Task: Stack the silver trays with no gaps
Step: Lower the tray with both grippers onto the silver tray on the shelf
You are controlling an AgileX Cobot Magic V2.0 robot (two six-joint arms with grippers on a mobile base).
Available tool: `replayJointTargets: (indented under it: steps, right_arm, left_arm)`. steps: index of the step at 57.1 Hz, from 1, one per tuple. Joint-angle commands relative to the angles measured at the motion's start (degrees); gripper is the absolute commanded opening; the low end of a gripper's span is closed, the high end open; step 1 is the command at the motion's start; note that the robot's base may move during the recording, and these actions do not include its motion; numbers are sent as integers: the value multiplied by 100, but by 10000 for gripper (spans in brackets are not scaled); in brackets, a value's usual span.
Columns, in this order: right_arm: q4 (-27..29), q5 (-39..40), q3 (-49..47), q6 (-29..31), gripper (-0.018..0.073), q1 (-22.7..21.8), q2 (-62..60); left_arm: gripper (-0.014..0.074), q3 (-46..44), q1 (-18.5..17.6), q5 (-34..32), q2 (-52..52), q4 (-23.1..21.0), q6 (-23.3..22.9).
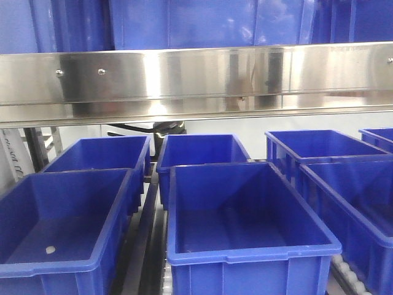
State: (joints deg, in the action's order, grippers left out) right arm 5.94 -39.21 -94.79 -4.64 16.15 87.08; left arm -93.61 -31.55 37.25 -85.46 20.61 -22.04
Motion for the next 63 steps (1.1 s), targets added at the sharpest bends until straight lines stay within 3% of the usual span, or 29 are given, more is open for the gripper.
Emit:
replayJointTargets:
  steps: [1,18,46,63]
  right_arm:
    - [-224,239,-76,87,-79,-48,-79]
    - [-247,594,-76,87,-79,-81,106]
    - [-255,79,-76,87,-79,-510,1256]
    - [-323,48,-76,87,-79,-640,1569]
  left_arm:
    - [-9,-40,-12,-173,101,232,60]
    - [-9,-40,-12,-913,-114,180,60]
    - [-8,-40,-105,-1098,-1540,-87,60]
    - [92,-40,-183,-1481,-1782,-87,60]
